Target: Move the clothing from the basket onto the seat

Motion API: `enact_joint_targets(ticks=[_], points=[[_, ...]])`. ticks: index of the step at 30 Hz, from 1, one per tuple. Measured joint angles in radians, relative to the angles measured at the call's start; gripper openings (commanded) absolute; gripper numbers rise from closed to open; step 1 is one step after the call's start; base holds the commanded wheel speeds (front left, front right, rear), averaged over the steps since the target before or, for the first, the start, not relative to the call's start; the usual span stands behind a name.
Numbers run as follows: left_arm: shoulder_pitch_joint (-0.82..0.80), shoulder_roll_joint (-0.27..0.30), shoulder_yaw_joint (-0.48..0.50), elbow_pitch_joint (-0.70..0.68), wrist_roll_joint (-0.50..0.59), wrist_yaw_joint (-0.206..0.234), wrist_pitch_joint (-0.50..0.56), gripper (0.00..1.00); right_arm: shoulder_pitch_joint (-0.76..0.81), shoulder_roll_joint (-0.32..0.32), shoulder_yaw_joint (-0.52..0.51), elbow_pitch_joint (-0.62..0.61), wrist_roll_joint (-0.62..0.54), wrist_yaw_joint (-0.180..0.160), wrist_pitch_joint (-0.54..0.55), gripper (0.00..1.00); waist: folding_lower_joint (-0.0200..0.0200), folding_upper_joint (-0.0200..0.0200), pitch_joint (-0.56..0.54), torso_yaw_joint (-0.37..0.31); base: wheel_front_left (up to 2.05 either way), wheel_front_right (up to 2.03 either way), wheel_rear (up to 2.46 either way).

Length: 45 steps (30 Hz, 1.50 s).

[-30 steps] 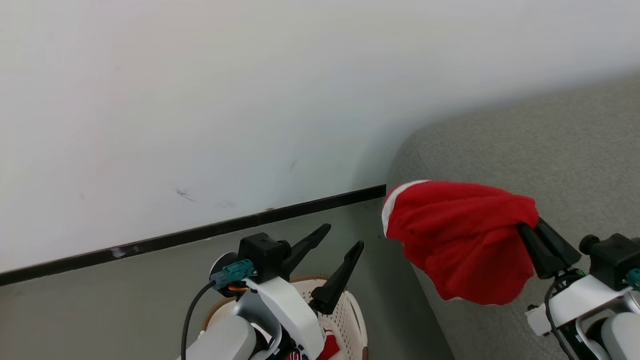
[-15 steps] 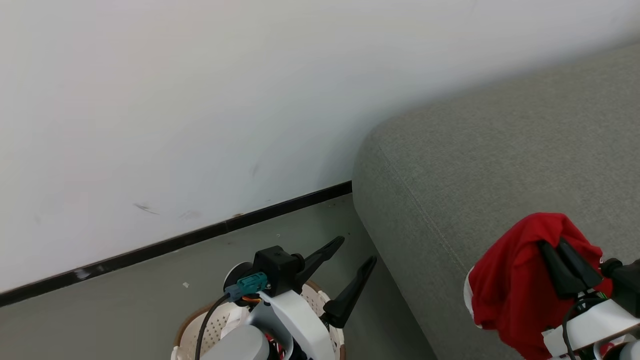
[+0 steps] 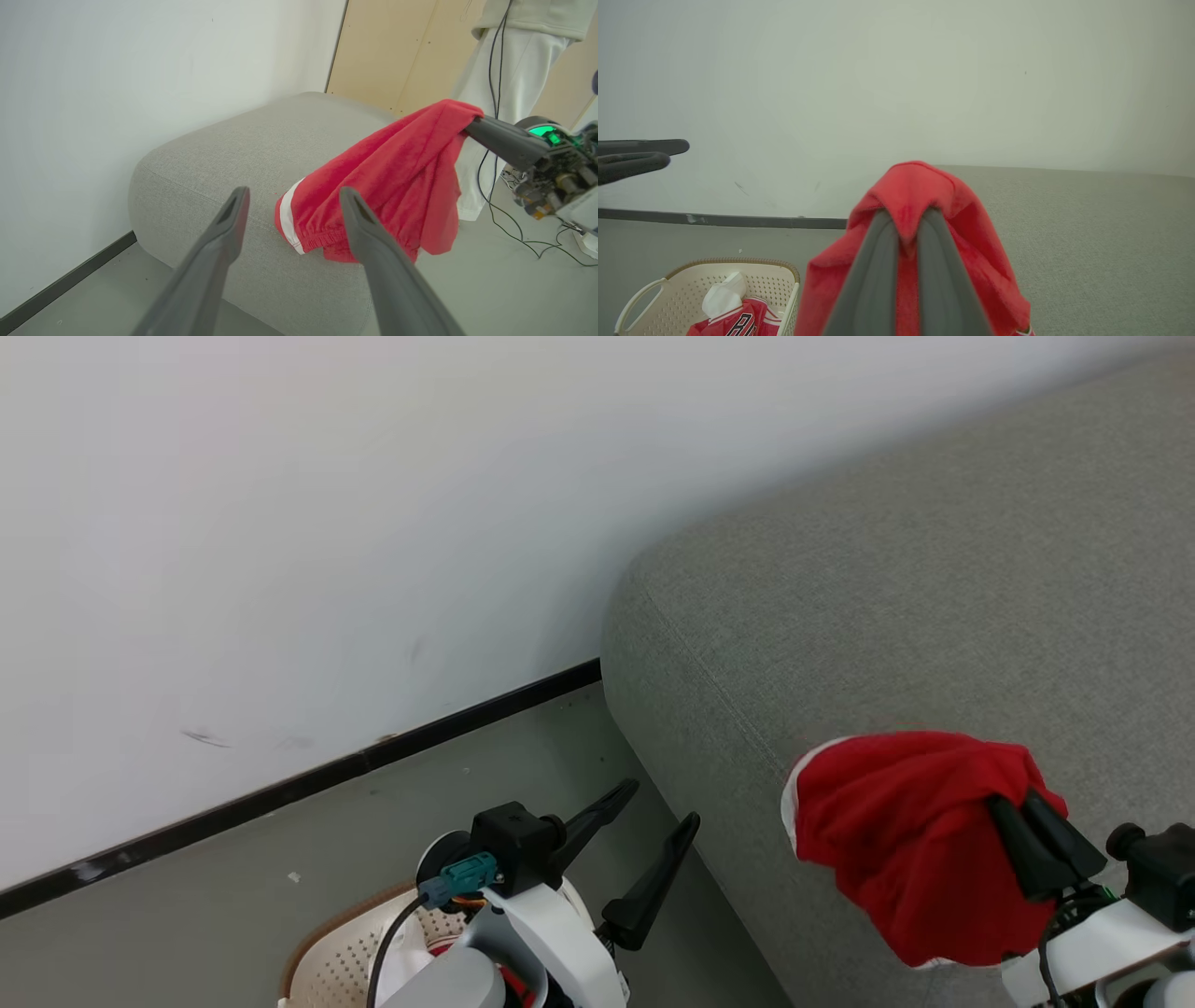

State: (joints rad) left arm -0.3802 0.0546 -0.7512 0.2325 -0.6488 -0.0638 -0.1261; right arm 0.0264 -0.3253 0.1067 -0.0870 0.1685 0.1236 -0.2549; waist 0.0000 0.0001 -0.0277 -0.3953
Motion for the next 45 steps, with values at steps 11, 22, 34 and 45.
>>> enact_joint_targets(ticks=[11, 22, 34, 45], points=[[-0.001, 0.005, 0.000, -0.004, 0.046, 0.033, -0.014, 1.00, -0.264, -0.090, 0.075, 0.096, 0.076, 0.000, 0.039, 0.00, 0.0001, 0.0000, 0.067, 0.006, 0.00, 0.00, 0.00], [-0.027, 0.020, -0.001, -0.043, 0.085, 0.047, -0.017, 1.00, -0.527, -0.150, 0.020, 0.244, 0.167, 0.000, 0.079, 0.00, 0.0000, 0.0000, 0.140, 0.043, 0.00, 0.00, 0.00], [-0.086, 0.029, -0.021, -0.103, 0.128, 0.061, 0.012, 1.00, -0.655, -0.176, -0.108, 0.488, 0.193, 0.000, 0.079, 0.00, 0.0000, 0.0000, 0.238, 0.094, 0.00, 0.00, 0.00], [-0.137, 0.042, -0.040, -0.142, 0.151, 0.060, 0.054, 1.00, -0.703, -0.215, -0.192, 0.622, 0.168, 0.000, 0.040, 0.00, 0.0001, 0.0000, 0.325, 0.124, 0.00, 0.00, 0.00]])
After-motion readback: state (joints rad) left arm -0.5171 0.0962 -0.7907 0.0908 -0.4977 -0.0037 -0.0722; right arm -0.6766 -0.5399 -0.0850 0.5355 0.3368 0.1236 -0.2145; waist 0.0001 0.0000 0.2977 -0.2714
